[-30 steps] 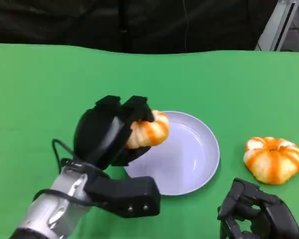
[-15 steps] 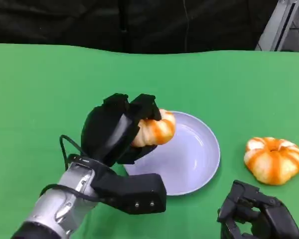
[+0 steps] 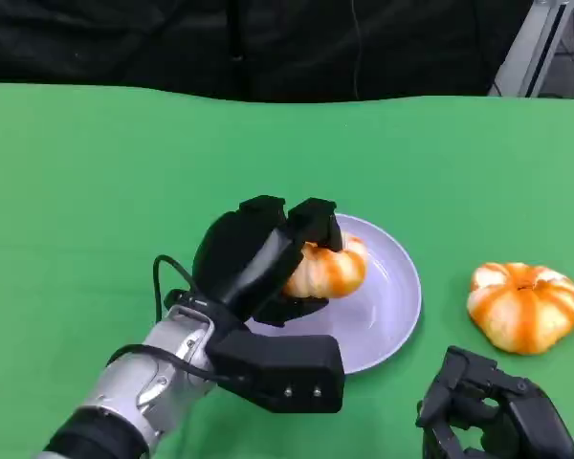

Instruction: Grasp the bread from the table and place it into the plate.

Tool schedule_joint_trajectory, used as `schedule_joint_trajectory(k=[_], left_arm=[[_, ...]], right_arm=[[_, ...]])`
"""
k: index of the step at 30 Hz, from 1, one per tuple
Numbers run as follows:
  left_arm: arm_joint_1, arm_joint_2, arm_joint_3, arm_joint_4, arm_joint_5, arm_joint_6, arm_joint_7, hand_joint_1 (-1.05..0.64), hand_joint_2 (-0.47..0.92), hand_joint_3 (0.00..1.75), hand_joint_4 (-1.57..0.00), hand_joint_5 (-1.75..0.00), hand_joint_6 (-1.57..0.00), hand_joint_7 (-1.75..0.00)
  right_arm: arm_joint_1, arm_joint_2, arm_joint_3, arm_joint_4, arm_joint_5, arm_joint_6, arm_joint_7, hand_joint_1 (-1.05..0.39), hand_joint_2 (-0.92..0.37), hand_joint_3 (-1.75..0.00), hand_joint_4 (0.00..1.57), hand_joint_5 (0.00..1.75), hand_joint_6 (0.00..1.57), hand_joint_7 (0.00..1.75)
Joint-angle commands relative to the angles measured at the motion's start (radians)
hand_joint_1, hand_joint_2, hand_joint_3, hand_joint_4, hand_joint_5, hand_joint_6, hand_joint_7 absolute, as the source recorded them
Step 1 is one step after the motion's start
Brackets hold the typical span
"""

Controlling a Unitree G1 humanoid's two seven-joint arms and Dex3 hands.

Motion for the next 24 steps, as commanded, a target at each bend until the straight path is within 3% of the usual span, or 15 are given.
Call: schedule_joint_trajectory(k=[1, 3, 8, 19, 24], left_arm=[[-0.004, 0.039, -0.018, 0.015, -0.11, -0.029, -0.304, -0.71, 0.89, 0.55, -0.19, -0.27, -0.39, -0.24], [0.002, 0.052, -0.025, 0.002, -0.101, -0.013, -0.34, -0.95, 0.92, 0.7, -0.04, -0.06, -0.2, -0.05], [0.012, 0.058, -0.02, -0.01, -0.098, -0.013, -0.351, -1.04, 0.92, 0.84, 0.0, 0.0, -0.05, 0.0], [0.038, 0.057, 0.006, -0.042, -0.135, -0.017, -0.34, -1.05, 0.92, 0.88, 0.0, 0.0, -0.03, 0.0], [0.083, 0.083, 0.051, -0.135, -0.2, -0.037, -0.371, -1.05, 0.92, 0.86, 0.0, 0.0, -0.06, -0.01]], right_arm=[[0.006, -0.004, 0.001, -0.016, 0.007, 0.002, -0.007, -0.13, -0.68, -0.98, 0.77, 1.75, 0.73, 1.53], [0.007, -0.004, 0.002, -0.015, 0.004, 0.0, -0.009, -0.13, -0.68, -0.98, 0.78, 1.75, 0.73, 1.53], [0.003, -0.006, 0.002, -0.011, 0.012, -0.001, -0.006, -0.14, -0.68, -0.99, 0.78, 1.75, 0.74, 1.53], [0.003, -0.008, 0.001, -0.012, 0.012, 0.002, -0.006, -0.14, -0.67, -1.01, 0.78, 1.75, 0.74, 1.53], [-0.004, -0.006, 0.002, -0.009, 0.013, 0.01, -0.006, -0.14, -0.66, -1.02, 0.77, 1.75, 0.74, 1.53]])
